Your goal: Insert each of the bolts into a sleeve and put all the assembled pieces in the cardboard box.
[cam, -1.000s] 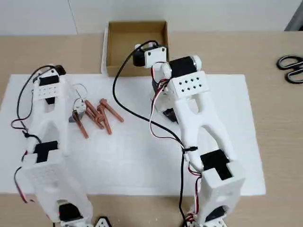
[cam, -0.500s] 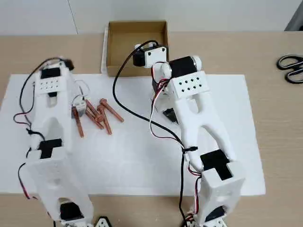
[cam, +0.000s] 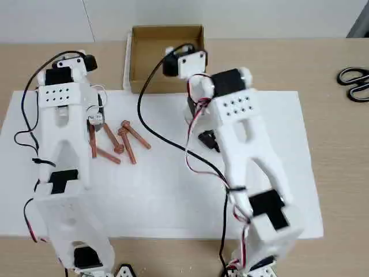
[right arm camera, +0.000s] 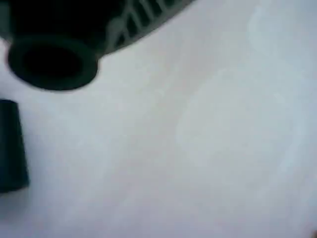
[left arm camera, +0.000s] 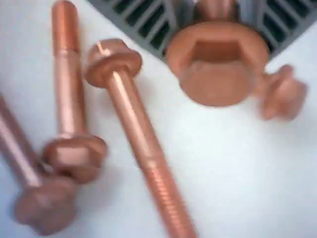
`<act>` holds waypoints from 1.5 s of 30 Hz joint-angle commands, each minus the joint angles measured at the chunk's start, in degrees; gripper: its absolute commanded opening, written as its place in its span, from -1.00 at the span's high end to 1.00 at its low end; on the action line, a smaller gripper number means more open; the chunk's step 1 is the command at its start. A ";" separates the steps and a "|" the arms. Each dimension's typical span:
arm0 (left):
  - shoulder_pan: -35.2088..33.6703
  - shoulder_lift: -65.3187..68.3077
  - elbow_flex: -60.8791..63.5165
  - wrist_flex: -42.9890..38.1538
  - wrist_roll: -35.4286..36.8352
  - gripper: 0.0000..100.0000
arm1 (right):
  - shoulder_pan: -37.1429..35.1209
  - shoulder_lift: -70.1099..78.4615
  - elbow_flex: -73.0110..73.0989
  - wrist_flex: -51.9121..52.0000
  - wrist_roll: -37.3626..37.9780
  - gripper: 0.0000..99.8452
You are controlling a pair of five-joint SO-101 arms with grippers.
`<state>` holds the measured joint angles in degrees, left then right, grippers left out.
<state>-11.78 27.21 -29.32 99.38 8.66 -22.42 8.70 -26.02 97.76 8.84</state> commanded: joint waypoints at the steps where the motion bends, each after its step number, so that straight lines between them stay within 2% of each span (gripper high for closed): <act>1: 2.02 -13.45 -0.92 1.14 -0.62 0.99 | 0.57 -12.62 -1.93 0.92 0.62 0.99; 9: 7.91 -40.88 9.19 0.97 -0.35 0.99 | 0.48 -32.75 0.00 1.10 0.62 0.99; 15: 13.01 -56.18 22.29 0.70 -0.35 0.99 | 0.48 -44.70 13.80 0.75 0.53 0.99; 18: 14.15 -62.77 28.97 -2.29 -0.09 0.99 | 0.31 -48.84 23.91 0.48 0.18 0.99; 23: 14.15 -75.34 41.45 -13.27 7.47 0.99 | 0.57 -54.46 39.38 -5.93 0.00 0.99; 31: 14.15 -93.89 69.67 -37.54 8.18 0.99 | 0.22 -68.53 66.64 -34.77 0.44 0.99; 36: 14.15 -102.24 82.51 -47.91 8.18 0.99 | -0.13 -77.67 80.62 -45.76 0.00 0.99; 40: 14.15 -105.76 89.71 -55.30 8.18 0.99 | -4.44 -85.58 90.46 -48.84 0.00 0.99; 45: 14.15 -108.13 93.23 -56.97 8.26 0.99 | -7.87 -97.98 100.66 -49.45 0.00 0.99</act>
<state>2.11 -79.08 63.43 44.79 16.40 -28.84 -82.46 71.65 49.93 8.84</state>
